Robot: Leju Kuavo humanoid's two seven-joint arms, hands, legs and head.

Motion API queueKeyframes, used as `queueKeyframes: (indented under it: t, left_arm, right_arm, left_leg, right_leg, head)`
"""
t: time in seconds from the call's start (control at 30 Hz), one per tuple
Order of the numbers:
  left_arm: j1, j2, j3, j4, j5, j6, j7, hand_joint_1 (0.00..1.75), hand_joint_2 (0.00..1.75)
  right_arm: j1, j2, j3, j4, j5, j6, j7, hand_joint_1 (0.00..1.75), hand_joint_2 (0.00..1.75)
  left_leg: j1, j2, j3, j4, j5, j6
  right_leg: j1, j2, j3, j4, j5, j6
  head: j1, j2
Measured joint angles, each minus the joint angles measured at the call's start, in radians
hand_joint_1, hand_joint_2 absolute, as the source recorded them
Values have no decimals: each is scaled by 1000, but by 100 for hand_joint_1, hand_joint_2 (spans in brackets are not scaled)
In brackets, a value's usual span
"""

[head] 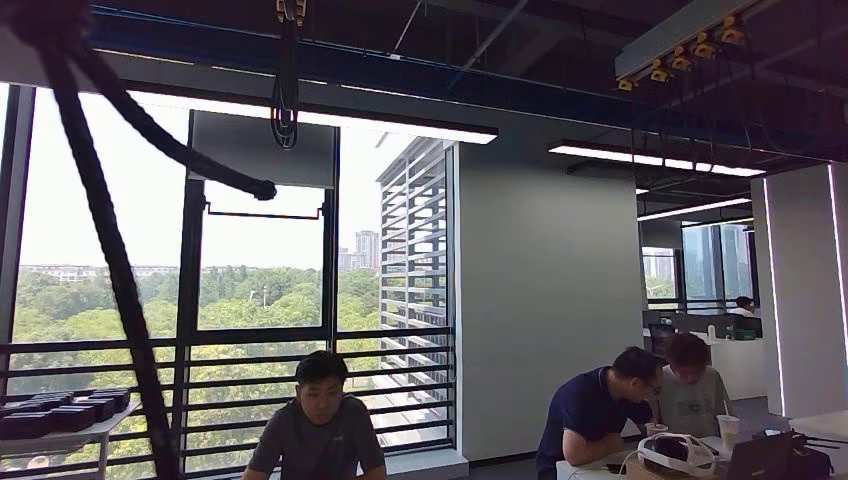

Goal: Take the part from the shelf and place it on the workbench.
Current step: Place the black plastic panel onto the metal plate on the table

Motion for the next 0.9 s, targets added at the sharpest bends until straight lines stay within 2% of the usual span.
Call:
queueKeyframes:
  t: [0.2, 0.4, 0.9]
  left_arm:
    - [1, -4, 6, 0, -13, 0, 5, 0, 175]
    - [7, -4, 15, 1, -27, 1, 23, 0, 175]
    - [13, -4, 23, 2, -53, -7, 30, 0, 175]
  right_arm:
    - [0, 33, 27, 139, 74, 9, 38, 175, 175]
    - [-4, 38, 35, 232, 116, -4, 86, 175, 175]
    - [-10, 35, 18, 308, 164, -37, 121, 175, 175]
  left_leg:
    - [0, 0, 0, 0, 0, 0]
    - [0, 0, 2, 0, 0, 0]
    - [0, 1, 9, 0, 0, 0]
  right_leg:
    - [0, 0, 0, -1, 0, 0]
    - [0, 1, 1, -1, 0, 0]
    - [0, 1, 9, -1, 0, 0]
  head:
    - [0, 0]
    - [0, 0]
    - [0, 0]
